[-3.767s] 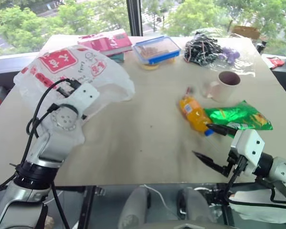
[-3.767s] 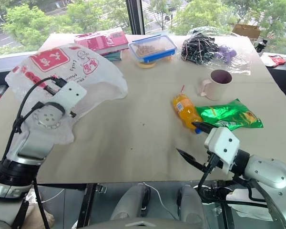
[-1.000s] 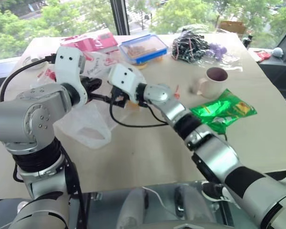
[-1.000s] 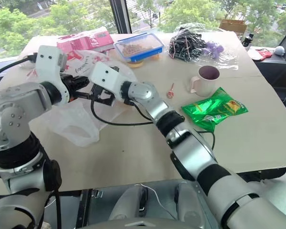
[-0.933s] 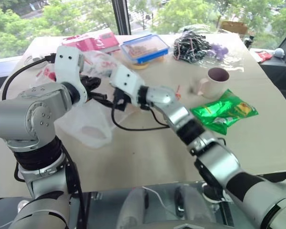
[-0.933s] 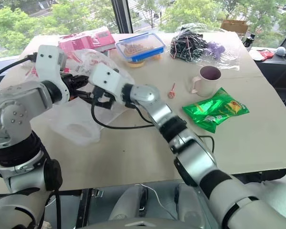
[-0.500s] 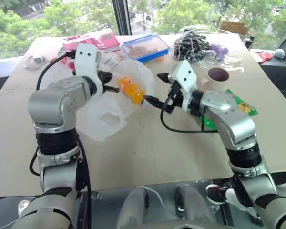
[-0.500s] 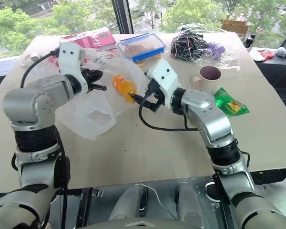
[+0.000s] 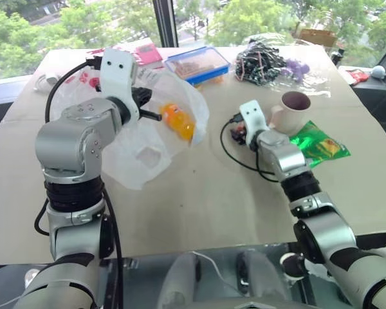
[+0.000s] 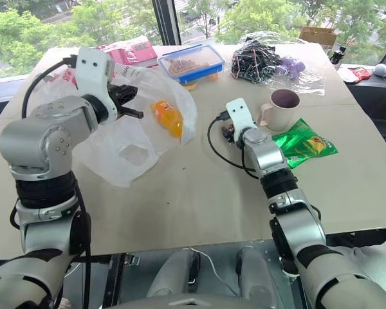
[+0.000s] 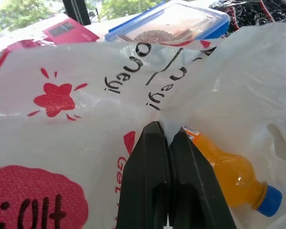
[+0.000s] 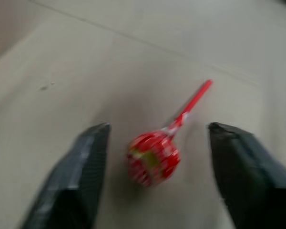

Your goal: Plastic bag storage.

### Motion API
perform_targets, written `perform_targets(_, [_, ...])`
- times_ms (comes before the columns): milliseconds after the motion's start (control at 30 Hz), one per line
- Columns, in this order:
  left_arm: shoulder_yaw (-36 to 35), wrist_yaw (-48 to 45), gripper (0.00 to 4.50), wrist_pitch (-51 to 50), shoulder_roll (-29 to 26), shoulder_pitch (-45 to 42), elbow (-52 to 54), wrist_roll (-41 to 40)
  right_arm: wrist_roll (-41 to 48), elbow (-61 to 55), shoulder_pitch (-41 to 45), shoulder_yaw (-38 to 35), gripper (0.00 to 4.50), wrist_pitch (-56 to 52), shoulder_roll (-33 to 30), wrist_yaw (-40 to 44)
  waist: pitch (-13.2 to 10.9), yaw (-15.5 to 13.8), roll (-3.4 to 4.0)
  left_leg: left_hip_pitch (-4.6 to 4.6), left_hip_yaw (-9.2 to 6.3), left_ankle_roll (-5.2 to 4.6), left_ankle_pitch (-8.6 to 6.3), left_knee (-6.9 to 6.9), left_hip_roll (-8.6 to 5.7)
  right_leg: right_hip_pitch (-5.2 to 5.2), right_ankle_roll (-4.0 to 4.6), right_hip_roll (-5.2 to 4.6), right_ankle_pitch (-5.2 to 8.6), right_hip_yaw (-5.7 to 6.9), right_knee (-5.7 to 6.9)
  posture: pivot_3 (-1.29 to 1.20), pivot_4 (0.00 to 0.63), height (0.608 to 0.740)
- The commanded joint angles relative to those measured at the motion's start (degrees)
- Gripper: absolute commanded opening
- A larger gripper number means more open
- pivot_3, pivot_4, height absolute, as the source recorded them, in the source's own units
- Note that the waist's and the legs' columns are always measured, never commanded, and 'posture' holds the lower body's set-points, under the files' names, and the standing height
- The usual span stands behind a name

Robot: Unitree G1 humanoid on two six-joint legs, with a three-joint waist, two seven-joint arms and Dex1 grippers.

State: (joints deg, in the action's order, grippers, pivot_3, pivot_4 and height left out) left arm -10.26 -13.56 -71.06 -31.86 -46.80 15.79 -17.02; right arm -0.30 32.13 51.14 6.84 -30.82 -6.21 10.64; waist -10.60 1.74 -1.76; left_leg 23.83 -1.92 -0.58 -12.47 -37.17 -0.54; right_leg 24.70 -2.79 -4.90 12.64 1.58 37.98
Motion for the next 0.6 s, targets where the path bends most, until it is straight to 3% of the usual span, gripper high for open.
perform_targets(33, [-1.42,0.47,0.0,-0.6,-0.81,-0.23,3.04,0.13,-0.74,0.84,1.34,-0.72,1.55,4.17,-0.56,0.15,0.0,0.1,0.0,0.0,0.0,0.0,0.0,0.0,0.0,0.0,0.0,0.0,0.0,0.0,-0.01,0.0,0.15,0.74])
perform_targets(100, [-1.46,0.66,0.0,-0.84,-0.67,-0.19,3.33,0.14,-1.03,0.34,0.81,-0.41,0.74,4.41,-0.89,1.0,0.0,0.23,0.0,0.0,0.0,0.0,0.0,0.0,-0.01,0.0,0.0,0.0,0.0,-0.01,0.0,0.0,0.15,0.74])
perform_targets(267, [-1.77,0.61,0.0,-0.32,-0.56,-0.42,2.78,0.23,5.96,-21.69,-7.83,-1.69,0.73,-5.87,-4.69,11.24,0.0,0.18,0.0,0.05,-0.06,-0.03,-0.02,0.01,0.0,0.0,0.0,-0.01,0.0,0.05,-0.02,0.0,0.15,0.74])
perform_targets(433, [-1.49,0.1,0.0,-0.1,-0.46,-0.19,2.51,-0.03,26.12,-52.72,-15.32,-8.11,0.73,-26.67,-10.75,21.49,-0.03,0.21,0.04,0.05,-0.07,-0.26,-0.16,-0.02,0.03,0.0,-0.01,0.01,0.0,0.06,0.0,0.0,0.15,0.74])
perform_targets(600, [-0.76,-2.43,0.0,0.83,-1.94,0.23,2.76,-0.89,36.47,-61.21,-14.18,-7.71,0.73,-36.27,-10.89,22.59,-0.01,0.45,0.03,-0.14,-0.07,-0.28,-0.17,-0.03,0.13,-0.14,-0.01,0.12,0.01,0.07,0.02,0.0,0.15,0.74])
